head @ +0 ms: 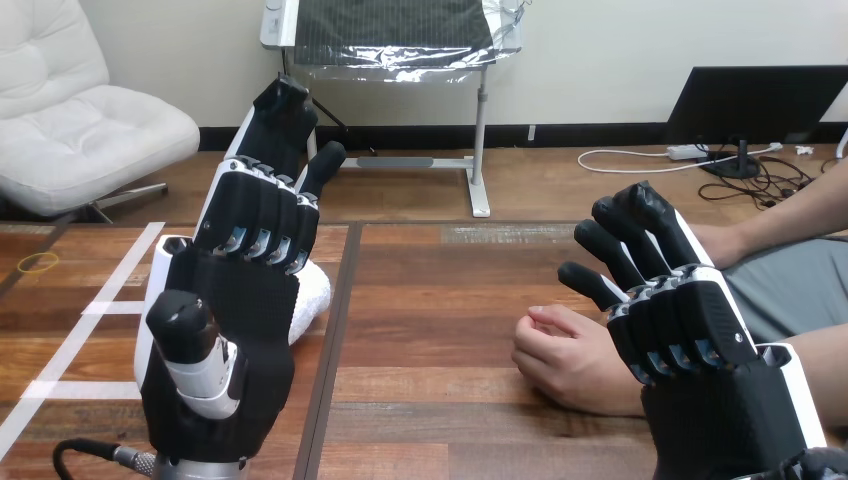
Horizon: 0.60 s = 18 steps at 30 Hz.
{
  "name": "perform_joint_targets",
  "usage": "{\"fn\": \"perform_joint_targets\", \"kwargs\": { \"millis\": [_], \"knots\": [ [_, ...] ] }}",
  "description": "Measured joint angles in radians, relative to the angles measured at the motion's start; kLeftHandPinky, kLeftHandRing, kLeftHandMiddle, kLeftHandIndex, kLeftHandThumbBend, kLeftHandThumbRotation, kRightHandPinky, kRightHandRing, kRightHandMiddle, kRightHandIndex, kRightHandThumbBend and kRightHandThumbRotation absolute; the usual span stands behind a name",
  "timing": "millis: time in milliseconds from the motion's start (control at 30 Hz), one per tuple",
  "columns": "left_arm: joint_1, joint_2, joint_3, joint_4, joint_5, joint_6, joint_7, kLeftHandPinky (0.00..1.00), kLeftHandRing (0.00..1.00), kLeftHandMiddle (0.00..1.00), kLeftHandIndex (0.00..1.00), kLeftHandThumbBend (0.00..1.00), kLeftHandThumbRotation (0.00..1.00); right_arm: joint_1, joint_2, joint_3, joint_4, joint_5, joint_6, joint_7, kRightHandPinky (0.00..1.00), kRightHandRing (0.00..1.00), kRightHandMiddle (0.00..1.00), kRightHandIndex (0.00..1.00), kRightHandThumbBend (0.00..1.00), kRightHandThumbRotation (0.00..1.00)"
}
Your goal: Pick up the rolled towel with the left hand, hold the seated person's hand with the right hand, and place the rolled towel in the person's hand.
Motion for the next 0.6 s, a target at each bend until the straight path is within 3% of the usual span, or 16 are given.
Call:
{"fn": "perform_joint_targets", "kwargs": {
  "millis": [600],
  "knots": [
    [0.000, 0.000, 0.000, 0.000, 0.005, 0.000, 0.003, 0.94, 0.99, 0.97, 0.91, 0.84, 0.93, 0.000, -0.001, -0.001, 0.000, 0.004, 0.000, 0.002, 0.86, 0.93, 0.94, 0.93, 0.99, 1.00]
  ]
}}
